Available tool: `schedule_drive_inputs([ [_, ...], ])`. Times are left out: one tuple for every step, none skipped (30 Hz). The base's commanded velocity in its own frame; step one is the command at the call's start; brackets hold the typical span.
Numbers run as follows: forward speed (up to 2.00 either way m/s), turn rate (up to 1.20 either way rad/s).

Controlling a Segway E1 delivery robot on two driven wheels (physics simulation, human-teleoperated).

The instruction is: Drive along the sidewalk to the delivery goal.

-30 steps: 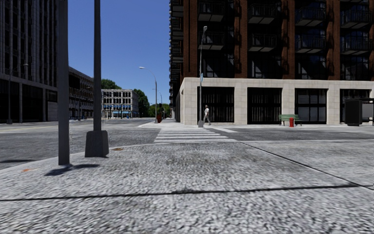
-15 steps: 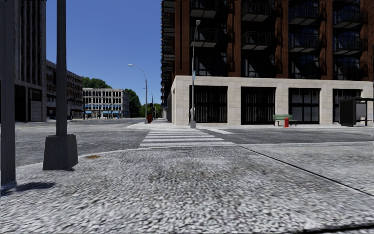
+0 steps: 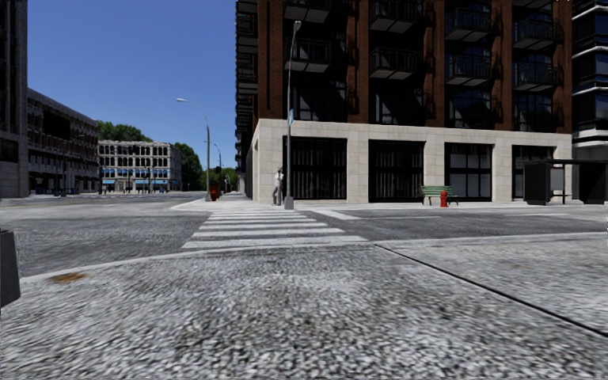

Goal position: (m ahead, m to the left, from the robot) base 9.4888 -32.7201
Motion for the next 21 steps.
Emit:
schedule_drive_inputs([
  [1.59,-0.75],
  [1.59,-0.75],
  [1.59,-0.76],
  [1.59,-0.76],
  [1.59,-0.76],
  [1.59,-0.76],
  [1.59,-0.76],
  [1.59,-0.76],
  [1.59,-0.76],
  [1.58,-0.76],
  [1.58,-0.77],
  [1.58,-0.77],
  [1.58,-0.77],
  [1.58,-0.78],
  [1.58,-0.78],
  [1.58,-0.78],
  [1.58,-0.78],
  [1.58,-0.78],
  [1.58,-0.78],
  [1.58,-0.78],
  [1.58,-0.78],
])
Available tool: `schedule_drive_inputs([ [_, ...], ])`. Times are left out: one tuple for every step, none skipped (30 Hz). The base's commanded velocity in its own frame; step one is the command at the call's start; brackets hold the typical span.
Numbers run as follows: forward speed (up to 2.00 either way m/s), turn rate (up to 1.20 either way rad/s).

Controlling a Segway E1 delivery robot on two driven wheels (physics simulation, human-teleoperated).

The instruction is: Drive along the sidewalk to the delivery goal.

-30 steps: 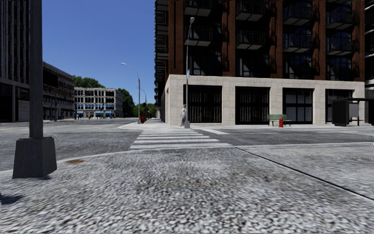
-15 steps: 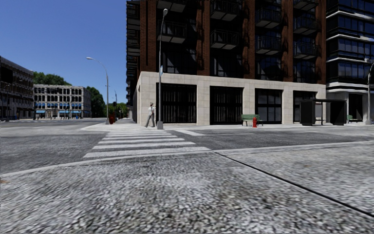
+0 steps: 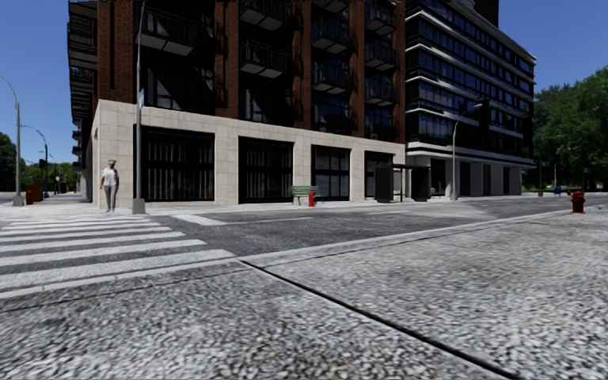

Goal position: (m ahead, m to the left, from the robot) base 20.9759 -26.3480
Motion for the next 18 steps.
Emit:
schedule_drive_inputs([
  [1.58,-0.78],
  [1.58,-0.78],
  [1.58,-0.78],
  [1.58,-0.78],
  [1.58,-0.78],
  [1.58,-0.78],
  [1.58,-0.78],
  [1.58,-0.78],
  [1.58,-0.78],
  [1.58,-0.78],
  [1.58,-0.78],
  [1.58,-0.78],
  [1.58,-0.78],
  [1.58,-0.78],
  [1.58,-0.78],
  [1.58,-0.78],
  [1.58,-0.78],
  [1.58,-0.78],
])
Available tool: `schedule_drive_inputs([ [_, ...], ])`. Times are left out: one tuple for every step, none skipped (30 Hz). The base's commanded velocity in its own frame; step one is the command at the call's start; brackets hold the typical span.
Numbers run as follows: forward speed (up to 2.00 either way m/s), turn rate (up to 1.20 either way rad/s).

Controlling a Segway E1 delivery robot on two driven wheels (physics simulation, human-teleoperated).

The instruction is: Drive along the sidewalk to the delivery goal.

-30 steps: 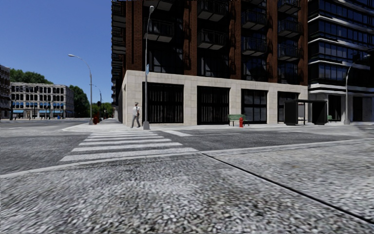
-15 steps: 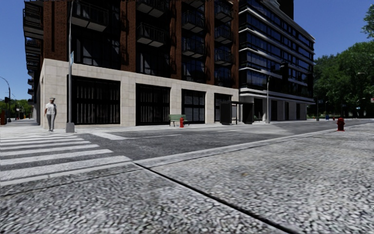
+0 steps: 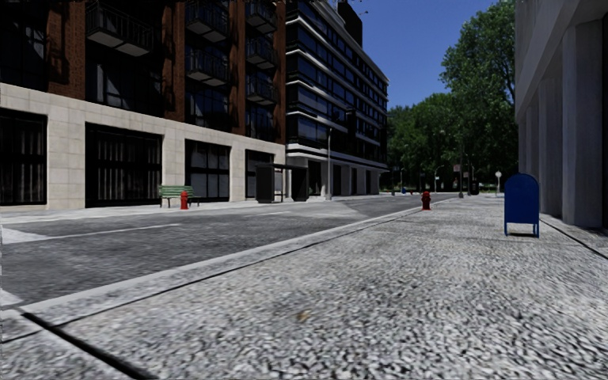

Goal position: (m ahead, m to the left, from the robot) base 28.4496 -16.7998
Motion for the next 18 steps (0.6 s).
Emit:
schedule_drive_inputs([
  [1.58,-0.78],
  [1.58,-0.78],
  [1.58,-0.78],
  [1.58,-0.78],
  [1.58,-0.78],
  [1.58,-0.78],
  [1.58,-0.78],
  [1.58,-0.78],
  [1.58,-0.78],
  [1.58,-0.78],
  [1.58,-0.76],
  [1.58,-0.31],
  [1.58,-0.31],
  [1.58,0.00],
  [1.58,0.00],
  [1.58,0.00],
  [1.58,0.00],
  [1.58,0.00],
])
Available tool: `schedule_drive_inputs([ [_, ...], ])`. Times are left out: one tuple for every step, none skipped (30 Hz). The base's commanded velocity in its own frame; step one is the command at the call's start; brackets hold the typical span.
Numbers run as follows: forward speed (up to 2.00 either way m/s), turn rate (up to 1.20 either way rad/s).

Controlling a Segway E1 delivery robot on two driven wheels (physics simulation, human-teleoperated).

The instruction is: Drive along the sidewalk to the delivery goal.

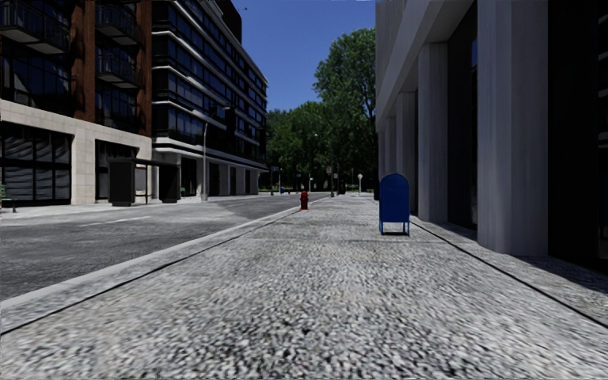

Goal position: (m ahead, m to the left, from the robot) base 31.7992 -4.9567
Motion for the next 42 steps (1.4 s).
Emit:
schedule_drive_inputs([
  [1.57,0.00],
  [1.56,0.00],
  [1.56,0.00],
  [1.56,0.00],
  [1.56,0.00],
  [1.56,0.00],
  [1.56,0.00],
  [1.56,0.00],
  [1.56,0.00],
  [1.56,0.00],
  [1.56,0.00],
  [1.56,0.00],
  [1.56,0.00],
  [1.56,0.00],
  [1.56,0.00],
  [1.56,0.00],
  [1.56,0.00],
  [1.56,0.00],
  [1.56,0.00],
  [1.55,0.00],
  [1.55,0.00],
  [1.55,0.00],
  [1.55,0.00],
  [1.55,0.00],
  [1.55,0.00],
  [1.55,0.00],
  [1.55,0.00],
  [1.55,0.00],
  [1.55,0.00],
  [1.55,0.00],
  [1.55,0.00],
  [1.55,0.00],
  [1.55,0.00],
  [1.55,0.00],
  [1.55,0.00],
  [1.55,0.00],
  [1.55,0.00],
  [1.55,0.00],
  [1.55,0.00],
  [1.55,0.00],
  [1.55,0.00],
  [1.55,0.00],
])
